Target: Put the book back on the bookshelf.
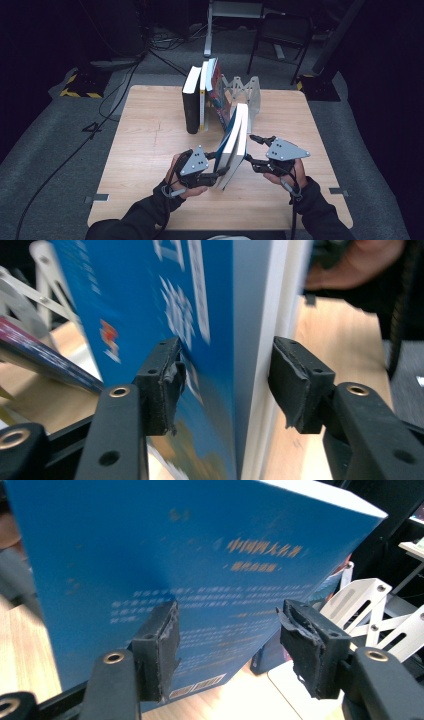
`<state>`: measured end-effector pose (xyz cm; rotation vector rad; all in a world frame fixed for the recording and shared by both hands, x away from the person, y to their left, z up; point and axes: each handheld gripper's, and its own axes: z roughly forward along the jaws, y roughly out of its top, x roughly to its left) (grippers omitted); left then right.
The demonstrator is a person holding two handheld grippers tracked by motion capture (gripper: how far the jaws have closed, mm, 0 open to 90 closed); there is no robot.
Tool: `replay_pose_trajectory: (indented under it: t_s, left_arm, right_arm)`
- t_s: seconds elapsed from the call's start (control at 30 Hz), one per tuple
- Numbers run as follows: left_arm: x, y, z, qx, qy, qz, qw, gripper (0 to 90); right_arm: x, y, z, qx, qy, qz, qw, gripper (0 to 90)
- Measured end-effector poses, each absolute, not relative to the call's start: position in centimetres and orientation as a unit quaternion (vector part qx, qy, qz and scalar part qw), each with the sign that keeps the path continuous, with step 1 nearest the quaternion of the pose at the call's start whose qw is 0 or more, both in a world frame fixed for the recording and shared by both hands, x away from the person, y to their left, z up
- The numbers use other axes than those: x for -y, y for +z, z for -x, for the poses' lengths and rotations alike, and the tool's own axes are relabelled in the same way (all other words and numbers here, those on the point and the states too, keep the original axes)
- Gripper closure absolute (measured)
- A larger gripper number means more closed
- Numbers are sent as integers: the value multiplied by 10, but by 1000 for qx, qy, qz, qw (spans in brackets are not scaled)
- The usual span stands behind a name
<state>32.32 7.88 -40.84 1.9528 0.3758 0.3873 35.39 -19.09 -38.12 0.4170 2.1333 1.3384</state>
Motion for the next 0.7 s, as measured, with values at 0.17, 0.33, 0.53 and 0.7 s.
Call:
replay_pose_trajectory:
  t_s: [0.17,0.33,0.53,0.7]
  left_arm:
    - [-71,-419,-314,-147,161,-840,497,350]
    - [-65,-429,-317,-171,156,-839,493,266]
    - [-63,-443,-323,-196,153,-834,493,237]
    - [-57,-452,-324,-217,168,-824,496,219]
  right_arm:
    - [191,-385,-352,-805,505,-147,275,416]
    - [188,-388,-353,-804,509,-149,270,416]
    - [183,-397,-354,-806,512,-153,256,411]
    - [181,-403,-355,-804,515,-158,251,406]
